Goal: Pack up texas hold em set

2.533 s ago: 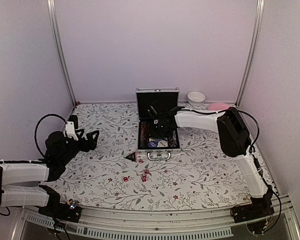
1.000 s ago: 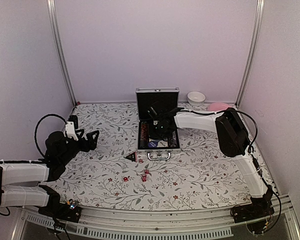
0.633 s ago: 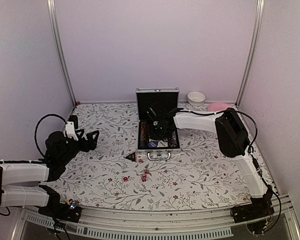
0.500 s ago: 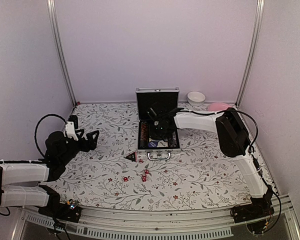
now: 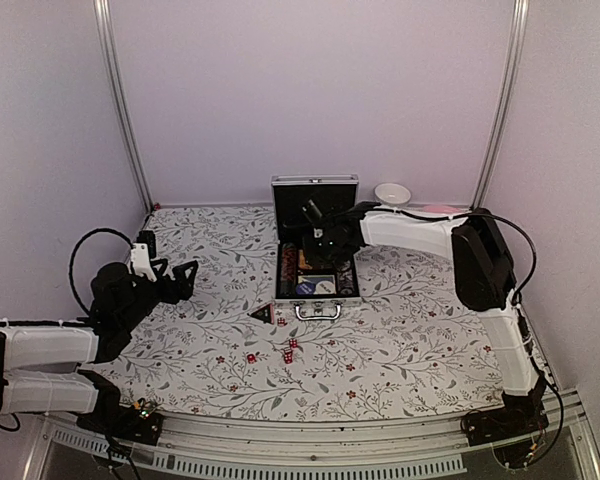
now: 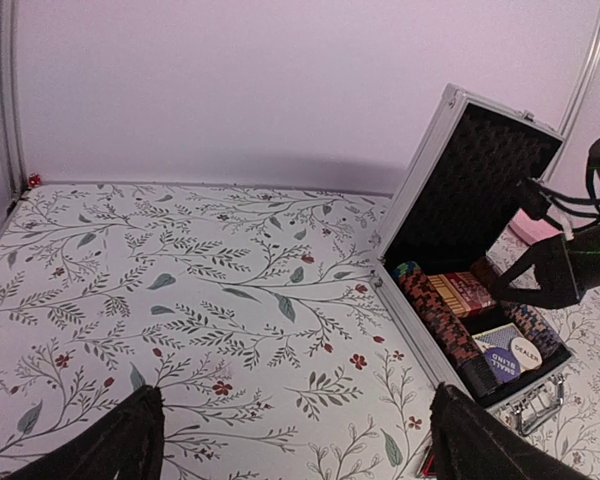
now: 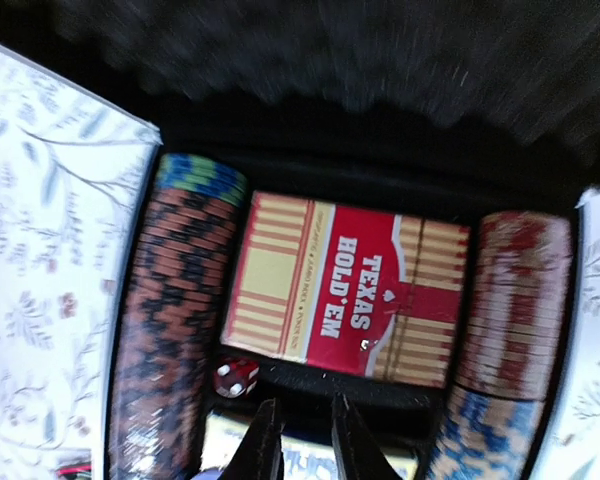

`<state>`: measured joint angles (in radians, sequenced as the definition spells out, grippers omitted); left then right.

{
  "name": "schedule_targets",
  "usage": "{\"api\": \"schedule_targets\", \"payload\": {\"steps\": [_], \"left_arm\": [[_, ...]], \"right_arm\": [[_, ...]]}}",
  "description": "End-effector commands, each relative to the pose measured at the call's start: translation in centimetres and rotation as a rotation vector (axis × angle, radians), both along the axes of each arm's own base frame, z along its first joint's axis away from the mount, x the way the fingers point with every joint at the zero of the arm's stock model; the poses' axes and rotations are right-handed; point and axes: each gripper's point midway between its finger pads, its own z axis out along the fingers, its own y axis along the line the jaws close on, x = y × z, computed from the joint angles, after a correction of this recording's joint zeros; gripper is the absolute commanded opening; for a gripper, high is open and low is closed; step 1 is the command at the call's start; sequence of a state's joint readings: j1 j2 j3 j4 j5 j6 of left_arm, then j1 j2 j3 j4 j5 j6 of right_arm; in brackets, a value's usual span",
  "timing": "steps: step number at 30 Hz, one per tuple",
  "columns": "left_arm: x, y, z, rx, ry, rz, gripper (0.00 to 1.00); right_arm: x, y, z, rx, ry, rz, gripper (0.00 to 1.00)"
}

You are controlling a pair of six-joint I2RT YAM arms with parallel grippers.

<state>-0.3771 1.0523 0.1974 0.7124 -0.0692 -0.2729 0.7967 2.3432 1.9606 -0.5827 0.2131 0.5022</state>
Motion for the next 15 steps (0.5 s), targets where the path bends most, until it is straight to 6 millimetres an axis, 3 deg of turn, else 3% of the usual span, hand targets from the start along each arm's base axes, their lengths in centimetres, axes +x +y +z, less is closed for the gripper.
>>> {"api": "schedule_targets", "payload": {"steps": [1,4,9,15], "left_arm": [[0.3,-0.2,1.1,0.005,-0.027,0.004,0.92],[0.0,0.1,1.3,0.003,-0.034,0.012,0.92],[0.0,0.3,1.4,0.006,-0.039,0.024,0.93],[0.0,-0.1,1.2,0.0,-0.03,0.007,0.93]], "right_arm": [[-1.6,0.6,7.9,0.075,-0.095,0.078,0.23],[-4.6,1.0,8.3,0.059,-0.075,0.116,0.27],[-10.6,3.2,7.3,0.045,-0.005,0.202,0.35],[-16.1,6.6,4.9,0.063,0.11,0.299,0.37]]}}
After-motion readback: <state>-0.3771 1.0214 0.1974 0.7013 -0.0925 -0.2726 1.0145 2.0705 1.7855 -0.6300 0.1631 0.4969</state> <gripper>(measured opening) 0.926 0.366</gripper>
